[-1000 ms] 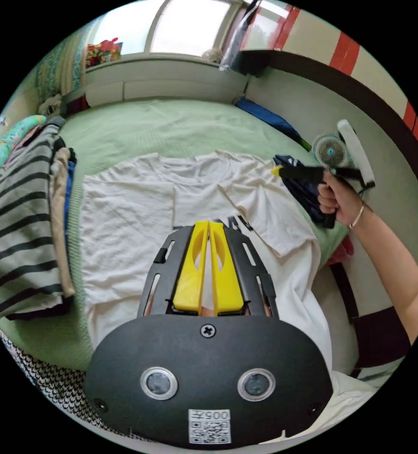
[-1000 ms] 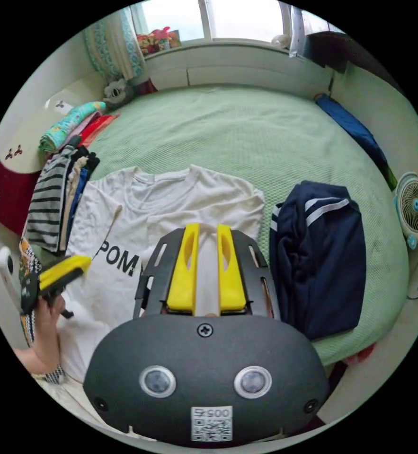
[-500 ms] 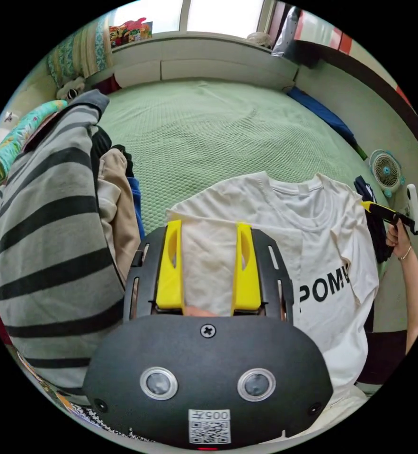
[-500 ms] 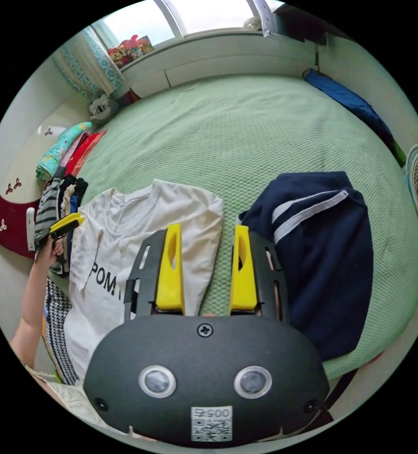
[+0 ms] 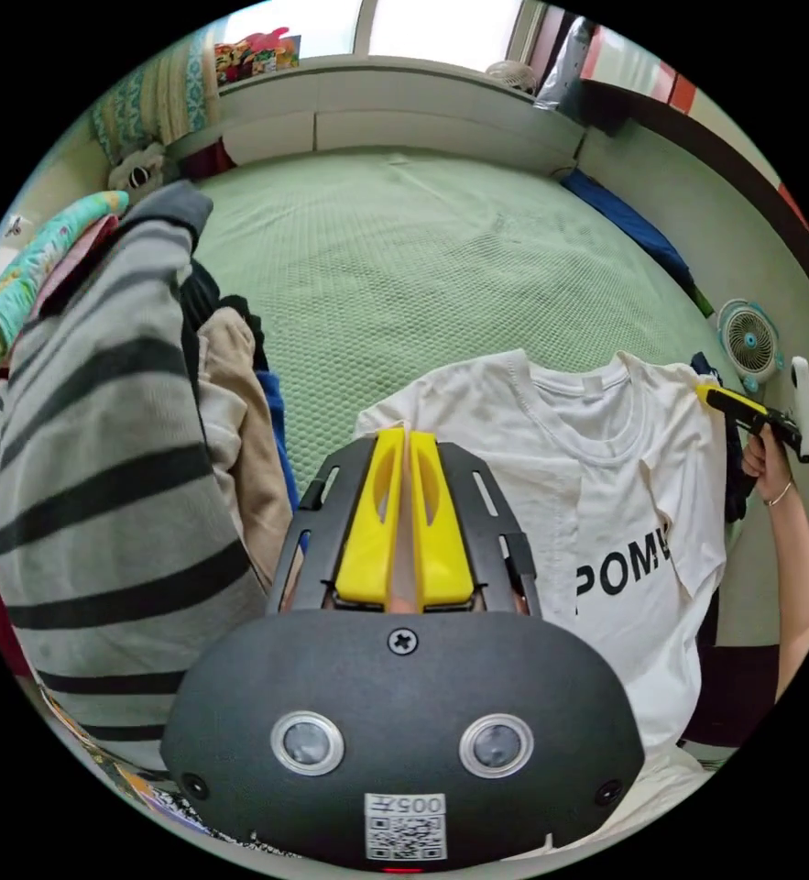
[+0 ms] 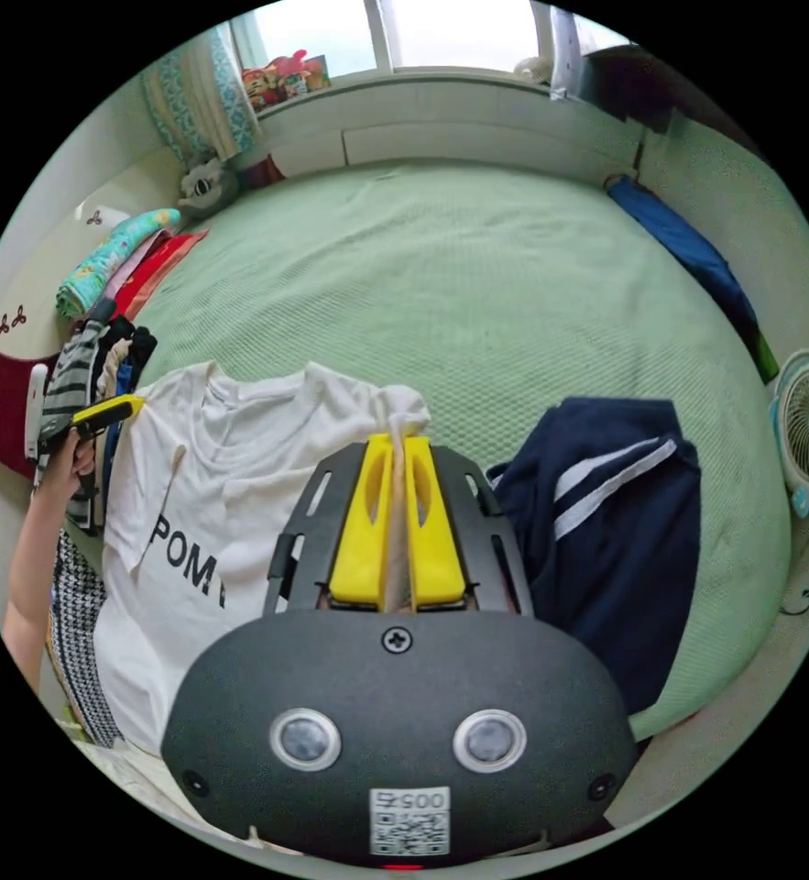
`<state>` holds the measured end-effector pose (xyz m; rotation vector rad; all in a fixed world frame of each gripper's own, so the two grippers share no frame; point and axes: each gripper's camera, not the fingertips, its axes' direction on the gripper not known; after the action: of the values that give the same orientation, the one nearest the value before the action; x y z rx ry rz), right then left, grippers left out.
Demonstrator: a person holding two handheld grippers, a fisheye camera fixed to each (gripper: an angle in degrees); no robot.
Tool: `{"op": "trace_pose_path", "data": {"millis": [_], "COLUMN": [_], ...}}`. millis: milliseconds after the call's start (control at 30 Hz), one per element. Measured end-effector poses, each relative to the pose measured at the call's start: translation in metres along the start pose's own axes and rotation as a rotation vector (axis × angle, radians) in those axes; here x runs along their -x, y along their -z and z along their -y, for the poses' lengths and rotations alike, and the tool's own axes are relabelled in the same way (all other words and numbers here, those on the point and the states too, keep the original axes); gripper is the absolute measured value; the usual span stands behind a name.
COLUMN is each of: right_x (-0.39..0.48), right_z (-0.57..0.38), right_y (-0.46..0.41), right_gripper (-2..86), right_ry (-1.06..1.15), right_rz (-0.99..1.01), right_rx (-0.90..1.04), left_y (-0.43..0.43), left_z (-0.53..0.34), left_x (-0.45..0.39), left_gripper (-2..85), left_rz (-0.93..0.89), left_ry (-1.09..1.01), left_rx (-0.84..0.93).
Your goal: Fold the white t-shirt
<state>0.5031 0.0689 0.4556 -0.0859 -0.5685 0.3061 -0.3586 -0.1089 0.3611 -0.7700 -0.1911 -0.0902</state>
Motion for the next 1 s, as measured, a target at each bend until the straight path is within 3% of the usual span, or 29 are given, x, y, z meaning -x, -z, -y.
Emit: {"op": "trace_pose_path", "data": {"millis": [200, 367, 500, 667, 800, 1000], "right_x": [0.007, 0.005, 0.000, 0.007, 0.015, 0.004], "right_z": [0.069, 0.131, 0.129, 0.037, -0.113, -0.298], "right_y": [0.042, 0.074, 0.083, 0.070, 0.083, 0.109], "right_gripper": [-1.3, -0.7, 3.0, 5.4, 8.0, 10.2], "right_ry": [0.004, -0.156, -0.238, -0.063, 0.077, -0.045], "right_rz": [-0.100, -0.221, -0.132, -0.034, 0.077, 0.127], "right_rx": [-0.081, -0.161, -0.189, -0.112, -0.014, 0.053], "left_y": [0.050, 0.089, 0.103, 0.114, 0.136, 0.130], "left_z": [0.063, 0.111, 0.092, -0.009, -0.137, -0.282], "left_x": [0.000, 0.018, 0.029, 0.009, -0.021, -0.026], "left_gripper": [0.9, 2.3, 3.8, 4.1, 4.5, 8.1], "left_rz": [0.094, 0.178, 0.132, -0.019, -0.083, -0.110], "left_ry": [0.008, 0.158, 0.189, 0.002, -0.141, -0.080], "left_rx": [-0.082, -0.155, -0.159, -0.157, -0.131, 0.055]}}
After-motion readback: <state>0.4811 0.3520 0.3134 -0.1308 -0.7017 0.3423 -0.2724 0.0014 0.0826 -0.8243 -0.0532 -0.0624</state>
